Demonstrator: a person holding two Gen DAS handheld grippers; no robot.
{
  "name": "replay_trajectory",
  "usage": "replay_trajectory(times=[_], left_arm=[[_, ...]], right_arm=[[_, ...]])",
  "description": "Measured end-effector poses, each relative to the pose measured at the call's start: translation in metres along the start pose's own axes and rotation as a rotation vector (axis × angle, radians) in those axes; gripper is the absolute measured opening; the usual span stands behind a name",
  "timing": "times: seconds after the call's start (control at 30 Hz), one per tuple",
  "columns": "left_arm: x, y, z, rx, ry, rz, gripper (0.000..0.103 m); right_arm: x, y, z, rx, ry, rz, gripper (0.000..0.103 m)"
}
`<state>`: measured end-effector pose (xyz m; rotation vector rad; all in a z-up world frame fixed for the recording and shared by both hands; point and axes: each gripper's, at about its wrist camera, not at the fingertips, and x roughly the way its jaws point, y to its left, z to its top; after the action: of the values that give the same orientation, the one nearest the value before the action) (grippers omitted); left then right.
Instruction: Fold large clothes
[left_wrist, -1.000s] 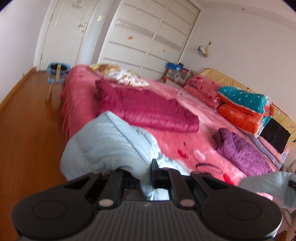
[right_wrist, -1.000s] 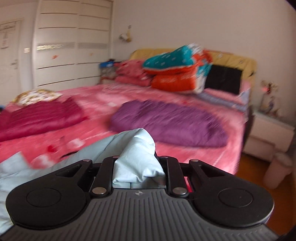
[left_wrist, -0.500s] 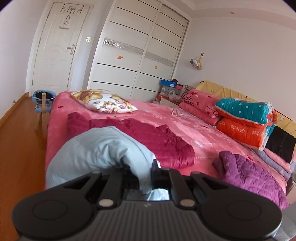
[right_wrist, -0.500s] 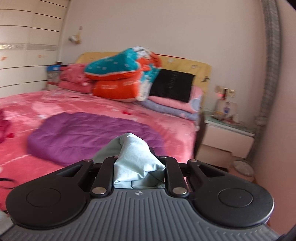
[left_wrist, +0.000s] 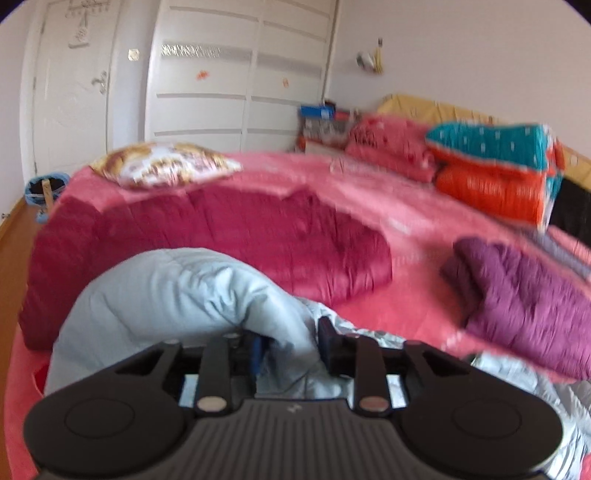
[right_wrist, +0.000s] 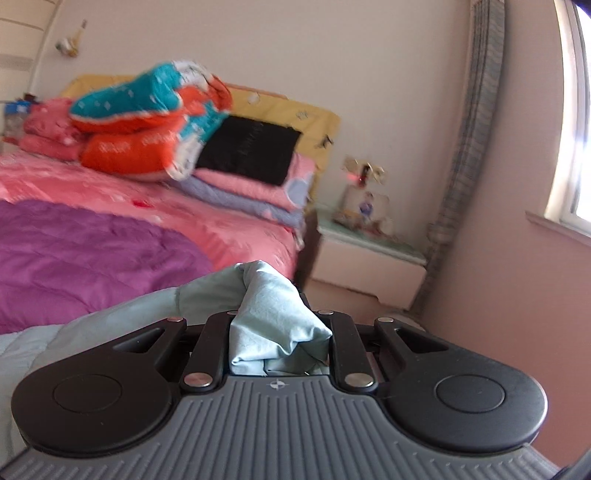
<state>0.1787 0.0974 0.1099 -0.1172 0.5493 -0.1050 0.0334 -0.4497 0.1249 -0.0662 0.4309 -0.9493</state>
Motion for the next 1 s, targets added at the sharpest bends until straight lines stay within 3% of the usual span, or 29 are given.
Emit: replay_trajectory(times=[0.1, 0.17, 0.23, 0.3, 0.4, 0.63, 0.8, 1.0], left_arm=[[-0.008, 0.009, -0.011, -0.03, 0.009, -0.004, 0.054], [-0.021, 0.019, -0.015, -0.032, 0.009, 0.004, 0.059], [-0.038, 0.031, -0.018, -0.028, -0.006, 0.005, 0.062], [-0.058, 0.039, -0.022, -0.013, -0.017, 0.017, 0.064], [-0.083, 0.048, -0.03, 0.02, -0.018, 0.032, 0.066], [-0.142, 0.052, -0.073, 0.09, 0.025, 0.017, 0.069], [-0.168, 0.042, -0.109, 0.094, 0.108, -0.056, 0.07], [-0.192, 0.034, -0.141, 0.104, 0.162, -0.123, 0.07]], right_arm=[[0.006, -0.001, -0.019, 0.0, 0.055, -0.022, 0.022], [0.003, -0.002, -0.034, -0.007, 0.085, -0.02, 0.031], [-0.001, -0.003, -0.048, -0.007, 0.104, -0.017, 0.064], [-0.011, -0.005, -0.059, -0.001, 0.11, -0.014, 0.085], [-0.026, -0.012, -0.071, 0.027, 0.124, 0.013, 0.1], [-0.073, -0.029, -0.079, 0.117, 0.116, 0.166, 0.101], [-0.132, -0.022, -0.086, 0.198, 0.123, 0.393, 0.103], [-0.196, 0.016, -0.107, 0.179, 0.272, 0.711, 0.103]])
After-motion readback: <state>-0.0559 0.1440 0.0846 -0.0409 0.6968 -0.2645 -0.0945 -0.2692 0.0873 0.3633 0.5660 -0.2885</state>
